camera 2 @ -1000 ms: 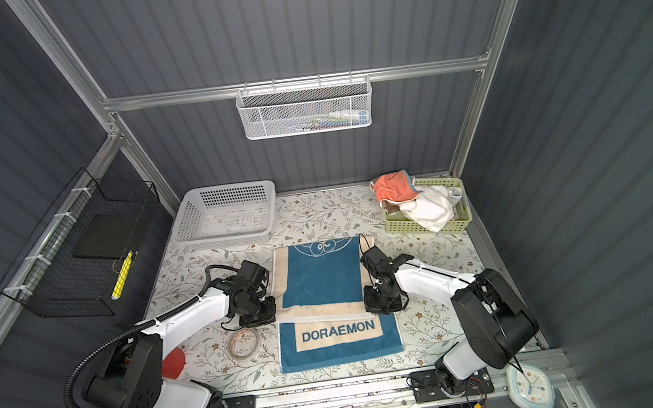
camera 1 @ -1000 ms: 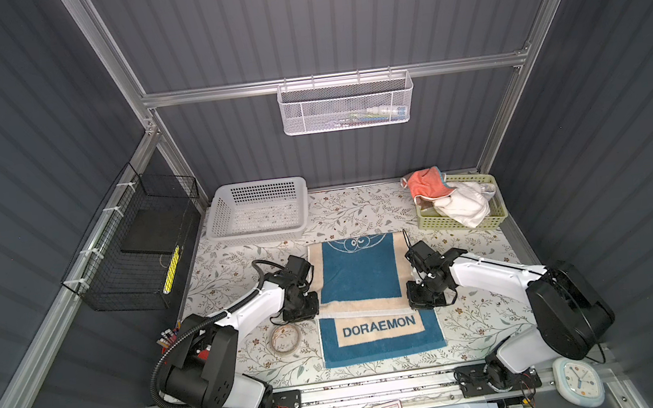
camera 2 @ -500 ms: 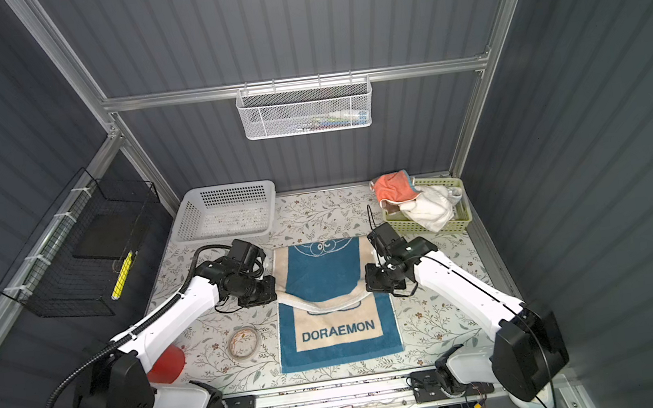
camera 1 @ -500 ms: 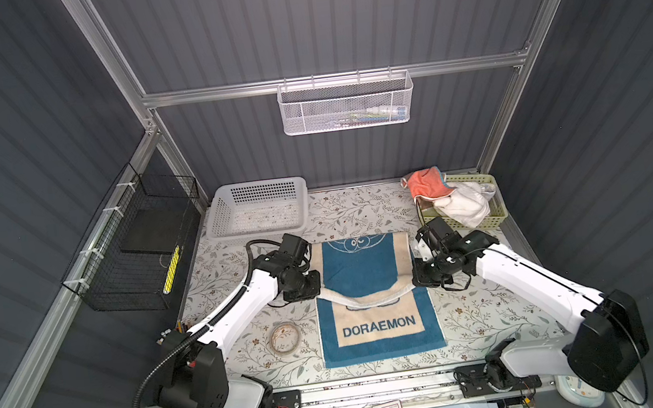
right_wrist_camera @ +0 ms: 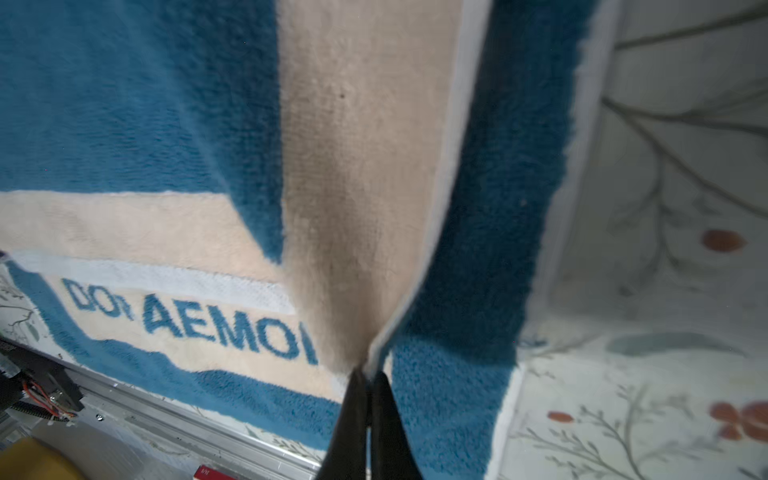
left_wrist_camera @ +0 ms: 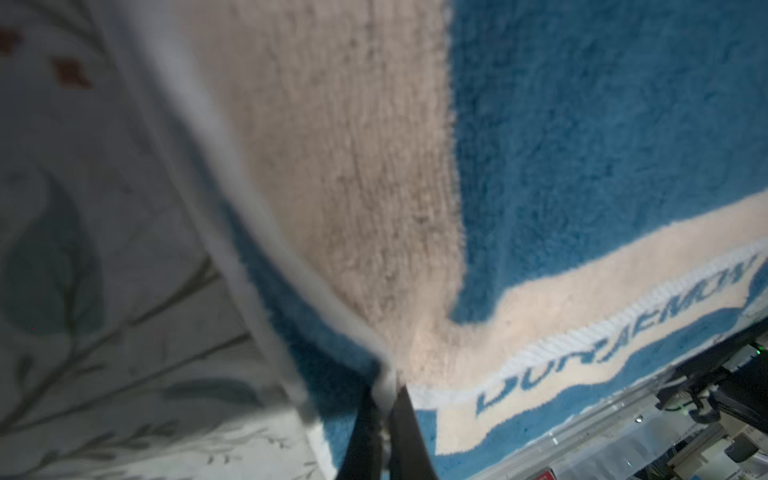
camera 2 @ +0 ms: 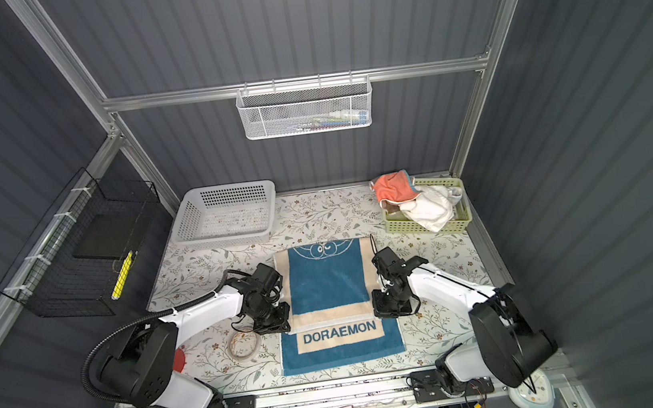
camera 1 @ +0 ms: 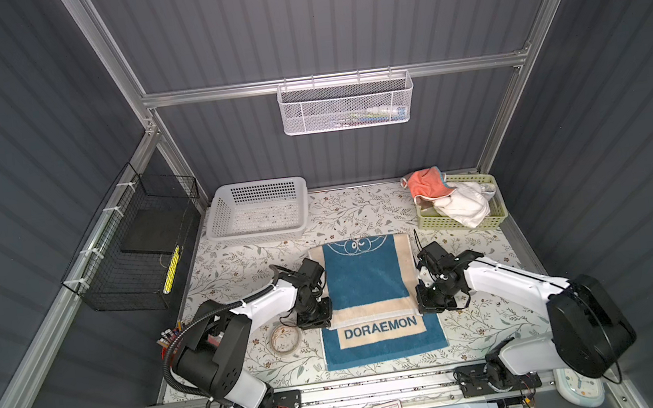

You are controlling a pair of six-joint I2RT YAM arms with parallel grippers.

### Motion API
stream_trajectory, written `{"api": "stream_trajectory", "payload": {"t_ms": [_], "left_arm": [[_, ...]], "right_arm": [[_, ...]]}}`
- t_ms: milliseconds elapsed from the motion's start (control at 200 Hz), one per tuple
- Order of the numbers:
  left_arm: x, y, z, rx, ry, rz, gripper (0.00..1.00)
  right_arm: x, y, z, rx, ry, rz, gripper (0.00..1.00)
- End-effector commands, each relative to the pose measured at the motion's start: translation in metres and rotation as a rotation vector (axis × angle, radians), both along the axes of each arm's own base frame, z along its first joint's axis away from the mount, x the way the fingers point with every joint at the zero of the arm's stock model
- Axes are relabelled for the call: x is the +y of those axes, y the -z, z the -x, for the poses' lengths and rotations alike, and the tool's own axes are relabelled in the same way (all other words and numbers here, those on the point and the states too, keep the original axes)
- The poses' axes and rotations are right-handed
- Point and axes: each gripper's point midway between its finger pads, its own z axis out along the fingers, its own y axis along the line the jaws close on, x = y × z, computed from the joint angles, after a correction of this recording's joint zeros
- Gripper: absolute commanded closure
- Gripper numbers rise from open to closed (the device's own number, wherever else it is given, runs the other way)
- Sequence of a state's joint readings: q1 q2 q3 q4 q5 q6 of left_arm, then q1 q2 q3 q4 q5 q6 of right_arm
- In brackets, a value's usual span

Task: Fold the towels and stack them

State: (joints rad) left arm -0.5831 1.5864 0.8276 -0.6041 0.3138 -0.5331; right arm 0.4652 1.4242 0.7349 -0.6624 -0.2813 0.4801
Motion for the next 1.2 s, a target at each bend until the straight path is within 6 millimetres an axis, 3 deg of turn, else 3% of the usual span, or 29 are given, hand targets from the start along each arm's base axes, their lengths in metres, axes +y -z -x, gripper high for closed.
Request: {"api": "stream_trajectory", "payload": {"t_ms": [0, 335, 455, 565, 600, 770, 1046, 1196], "left_arm": [[-0.012, 0.002, -0.036, -0.093, -0.030, -0.002, 1.00], [-0.020, 0.026, -0.107, -0.118, 0.081, -0.109, 1.00], [-0.022, 0.030, -0.132, -0.123, 0.096, -0.123, 1.00], [-0.025, 0.032, -0.142, -0.112, 0.112, -0.124, 1.00], [-0.030, 0.024, -0.152, -0.136, 0.112, -0.113, 1.00], [-0.026, -0.001, -0.165, -0.170, 0.099, -0.082, 1.00], [-0.028, -0.085, -0.190, -0.305, 0.127, -0.023, 1.00], [-0.029, -0.124, -0.185, -0.346, 0.132, 0.011, 1.00]], "right_arm": [[0.010, 0.005, -0.028, -0.087, -0.029, -0.022, 1.00], [0.000, 0.046, -0.063, -0.014, -0.015, 0.010, 1.00], [0.004, 0.046, -0.084, -0.001, -0.017, 0.005, 1.00], [0.007, 0.040, -0.098, -0.004, -0.019, 0.001, 1.00], [0.008, 0.036, -0.101, -0.009, -0.021, 0.000, 1.00], [0.008, 0.008, -0.116, -0.062, -0.025, 0.011, 1.00], [0.002, -0.073, -0.138, -0.205, -0.047, 0.025, 1.00], [0.001, -0.115, -0.139, -0.312, -0.037, -0.002, 1.00]]}}
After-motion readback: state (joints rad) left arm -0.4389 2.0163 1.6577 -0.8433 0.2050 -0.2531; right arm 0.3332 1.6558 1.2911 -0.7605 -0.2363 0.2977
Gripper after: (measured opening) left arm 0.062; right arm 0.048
